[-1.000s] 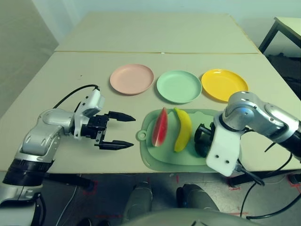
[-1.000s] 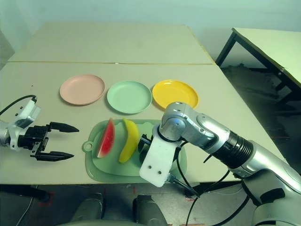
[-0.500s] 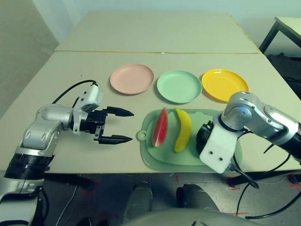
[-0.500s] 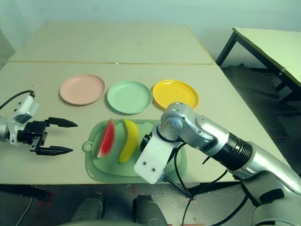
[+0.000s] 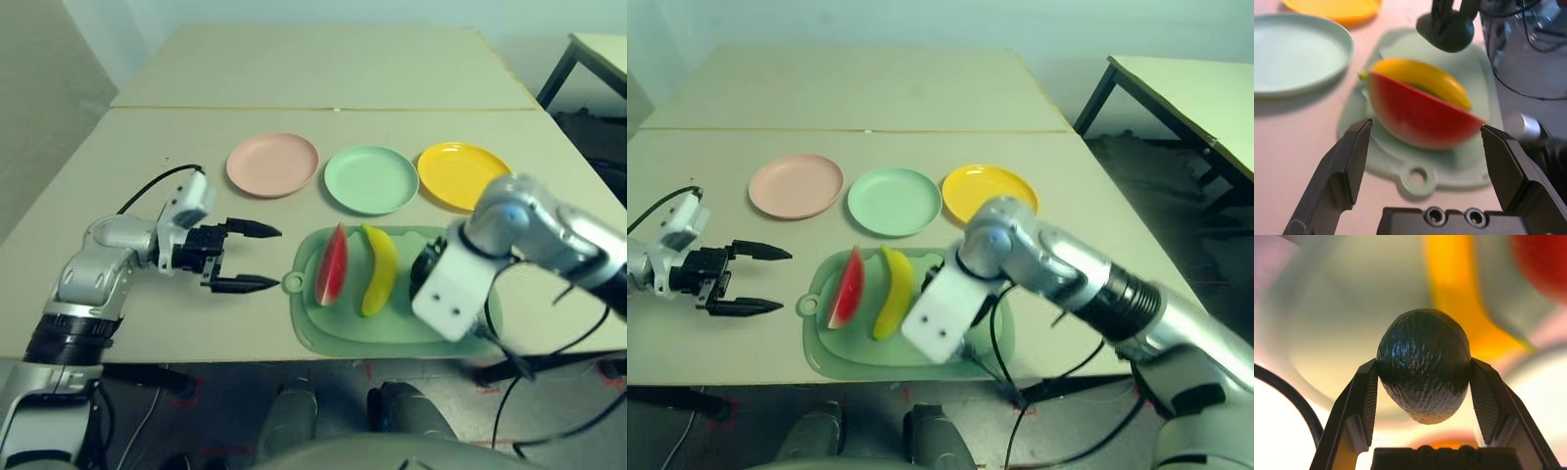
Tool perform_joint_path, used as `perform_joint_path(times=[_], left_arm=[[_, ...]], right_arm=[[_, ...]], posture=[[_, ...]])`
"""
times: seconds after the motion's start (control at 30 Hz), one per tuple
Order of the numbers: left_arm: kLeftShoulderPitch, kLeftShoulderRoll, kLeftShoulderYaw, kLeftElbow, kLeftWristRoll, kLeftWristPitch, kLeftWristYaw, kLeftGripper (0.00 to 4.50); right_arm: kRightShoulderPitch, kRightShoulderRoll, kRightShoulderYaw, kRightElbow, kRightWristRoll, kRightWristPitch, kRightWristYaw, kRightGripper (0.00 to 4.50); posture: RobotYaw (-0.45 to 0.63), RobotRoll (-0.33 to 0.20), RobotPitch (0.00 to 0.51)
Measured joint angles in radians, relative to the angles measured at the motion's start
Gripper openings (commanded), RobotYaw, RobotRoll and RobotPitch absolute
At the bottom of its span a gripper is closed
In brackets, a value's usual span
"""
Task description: Place the fruits into color-matched plates.
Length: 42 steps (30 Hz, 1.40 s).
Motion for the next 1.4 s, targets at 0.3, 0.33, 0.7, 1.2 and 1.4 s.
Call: perform_joint_path(times=[0.3,0.33,0.7,1.2,1.4], left_arm=[[-0.031,-0.063,0.026,-0.027,0.119,-0.005,0.332,4.50],[-0.034,-0.070,0.028,-0.036,0.137,-0.005,0.375,4.50],[0.036,-0.103,0.044,-0.131,0.154,0.039,0.526,4.50],[0.033,-0.103,0.034,-0.135,0.156,0.023,0.505,4.50],[0.000,-0.103,0.032,-0.097,0.175,0.004,0.497,4.50]], right_arm=[[-0.114,0.222,-0.034,0.460,-0.114,-0.157,-0.120,2.99],[-0.135,0.267,-0.035,0.534,-0.141,-0.184,-0.176,2.99],[-0.247,0.501,-0.052,1.141,-0.323,-0.372,-0.628,2.99],[-0.237,0.519,-0.037,1.318,-0.448,-0.433,-0.710,2.99],[-0.237,0.518,-0.037,1.318,-0.463,-0.441,-0.711,4.02]], posture=[[0.10,0.000,0.083],[0.10,0.000,0.083],[0.14,0.000,0.092],[0.11,0.000,0.094],[0.10,0.000,0.089]])
